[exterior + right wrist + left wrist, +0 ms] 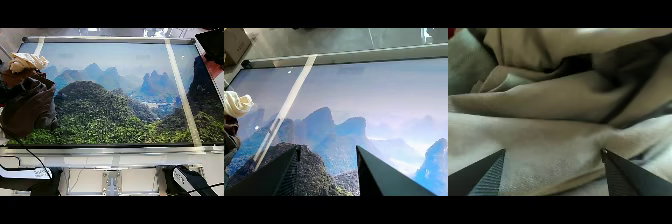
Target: Fold the shirts.
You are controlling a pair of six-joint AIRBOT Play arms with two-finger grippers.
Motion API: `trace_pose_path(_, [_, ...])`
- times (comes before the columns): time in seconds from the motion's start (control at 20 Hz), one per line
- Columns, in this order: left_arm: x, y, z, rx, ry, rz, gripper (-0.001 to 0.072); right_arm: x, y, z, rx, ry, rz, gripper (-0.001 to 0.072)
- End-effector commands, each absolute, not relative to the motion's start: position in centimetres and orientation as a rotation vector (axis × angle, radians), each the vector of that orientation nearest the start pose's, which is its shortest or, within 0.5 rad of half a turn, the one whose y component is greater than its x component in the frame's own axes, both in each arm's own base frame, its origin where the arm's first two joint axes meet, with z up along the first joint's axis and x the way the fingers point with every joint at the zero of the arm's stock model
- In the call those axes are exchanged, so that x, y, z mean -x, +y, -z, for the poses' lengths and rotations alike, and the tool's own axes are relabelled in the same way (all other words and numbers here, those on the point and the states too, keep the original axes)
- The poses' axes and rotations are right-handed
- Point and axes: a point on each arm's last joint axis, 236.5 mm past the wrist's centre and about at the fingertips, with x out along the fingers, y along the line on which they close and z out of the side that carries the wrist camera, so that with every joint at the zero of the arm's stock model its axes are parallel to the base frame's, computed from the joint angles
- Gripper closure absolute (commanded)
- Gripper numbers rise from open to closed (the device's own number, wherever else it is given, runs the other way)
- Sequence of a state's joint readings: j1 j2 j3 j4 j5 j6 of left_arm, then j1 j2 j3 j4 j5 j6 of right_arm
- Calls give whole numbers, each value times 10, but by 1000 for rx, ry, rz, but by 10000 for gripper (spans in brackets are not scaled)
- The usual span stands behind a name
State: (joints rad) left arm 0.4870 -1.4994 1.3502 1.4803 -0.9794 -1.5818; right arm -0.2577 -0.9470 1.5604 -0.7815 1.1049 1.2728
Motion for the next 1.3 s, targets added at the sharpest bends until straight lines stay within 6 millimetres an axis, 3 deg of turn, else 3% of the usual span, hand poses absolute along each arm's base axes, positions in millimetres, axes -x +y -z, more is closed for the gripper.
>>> trace_pose_path(0.0, [-426,210,15,365,1102,-407,-11,-373,57,-370,-280,326,-406,296])
trace_pose_path(0.05, [-429,213,15,357,1090,-412,2,-373,57,-370,-280,327,-406,296])
trace_pose_path(0.1, [-431,215,14,356,1079,-414,88,-373,57,-370,-280,327,-407,296])
trace_pose_path(0.2, [-434,216,13,350,1067,-414,439,-373,57,-370,-280,326,-406,297])
trace_pose_path(0.3, [-433,216,16,337,1078,-404,695,-373,57,-370,-280,327,-407,297])
trace_pose_path(0.55, [-434,215,5,326,1055,-402,699,-373,57,-370,-280,327,-407,298])
trace_pose_path(0.65, [-435,215,-10,322,1024,-403,700,-373,57,-370,-279,327,-406,298])
trace_pose_path(0.75, [-442,203,-37,326,959,-371,700,-374,57,-370,-280,326,-405,298])
trace_pose_path(0.85, [-461,170,-91,324,807,-260,700,-374,56,-371,-281,322,-403,298])
trace_pose_path(0.9, [-473,143,-132,350,691,-179,700,-374,56,-371,-281,320,-402,298])
trace_pose_path(1.0, [-483,70,-230,363,460,59,700,-375,55,-374,-282,307,-397,298])
trace_pose_path(1.1, [-469,-18,-318,379,272,322,701,-375,54,-379,-277,295,-394,298])
trace_pose_path(1.2, [-440,-101,-372,387,186,557,701,-370,54,-393,-257,264,-393,298])
trace_pose_path(1.25, [-425,-136,-385,374,177,651,701,-367,55,-404,-241,239,-392,298])
